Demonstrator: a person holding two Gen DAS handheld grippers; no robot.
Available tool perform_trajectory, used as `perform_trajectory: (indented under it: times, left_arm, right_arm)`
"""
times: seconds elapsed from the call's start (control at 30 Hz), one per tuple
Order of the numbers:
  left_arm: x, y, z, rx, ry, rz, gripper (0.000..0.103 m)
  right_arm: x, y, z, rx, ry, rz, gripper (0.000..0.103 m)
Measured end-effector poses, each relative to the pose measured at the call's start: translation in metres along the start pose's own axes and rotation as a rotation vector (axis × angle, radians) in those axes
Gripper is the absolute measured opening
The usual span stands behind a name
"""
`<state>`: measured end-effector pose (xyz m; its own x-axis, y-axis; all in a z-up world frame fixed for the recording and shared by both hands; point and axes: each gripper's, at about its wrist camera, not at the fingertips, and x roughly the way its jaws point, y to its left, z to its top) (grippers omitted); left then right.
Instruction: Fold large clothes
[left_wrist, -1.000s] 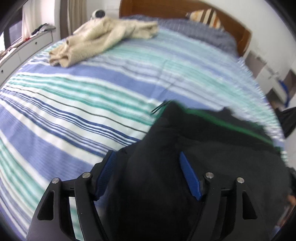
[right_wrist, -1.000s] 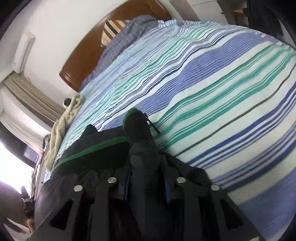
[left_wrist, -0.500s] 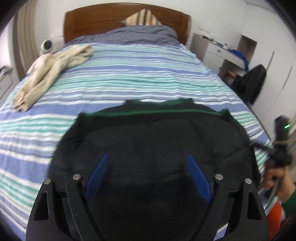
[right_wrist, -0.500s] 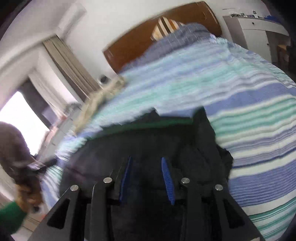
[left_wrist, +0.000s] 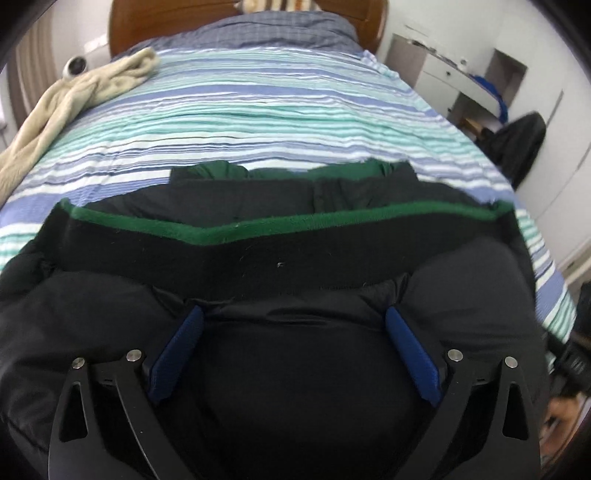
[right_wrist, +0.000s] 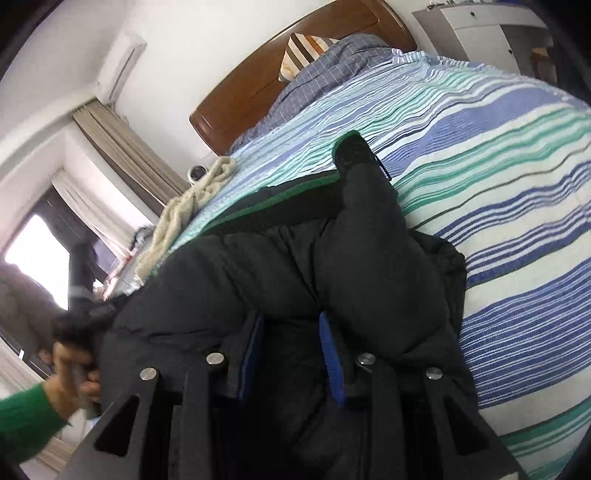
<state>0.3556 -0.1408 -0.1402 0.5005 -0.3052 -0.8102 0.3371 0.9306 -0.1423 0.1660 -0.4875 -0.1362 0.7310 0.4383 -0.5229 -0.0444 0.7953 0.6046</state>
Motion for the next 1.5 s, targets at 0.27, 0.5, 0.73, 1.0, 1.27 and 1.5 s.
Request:
perform_trajectory:
  times: [0.27,0.5,0.73,1.0,1.27,1.5]
  left_arm:
    - [0.005,-0.002,0.001,0.003,0.033,0.011,0.100]
    - [-0.052,-0.016,-0.021,0.124,0.063,-0.042,0.098]
    - [-0.022,-0.015,-0.037,0.143,0.072,0.035,0.101]
    - [-0.057,-0.024,-0.046,0.169,0.070,0.000,0.095]
    - [-0.055,-0.021,-0.076,0.164,0.039,-0.019,0.098]
    - [-0.065,-0.030,-0.074,0.170,0.057,0.028,0.092]
  right_arm:
    - [-0.002,0.002,-0.004,-0.003,-0.010,-0.021,0.029]
    - [0.002,0.009,-0.002,-0.007,0.001,-0.038,0.030]
    - [-0.047,0.058,-0.008,-0.068,-0.005,-0.078,0.035]
    - [-0.139,0.082,-0.095,-0.067,-0.104,-0.076,0.036]
    - [-0.168,0.085,-0.149,-0.052,-0.105,-0.063,0.036]
    - [-0.157,0.081,-0.161,-0.073,-0.056,-0.099,0.036]
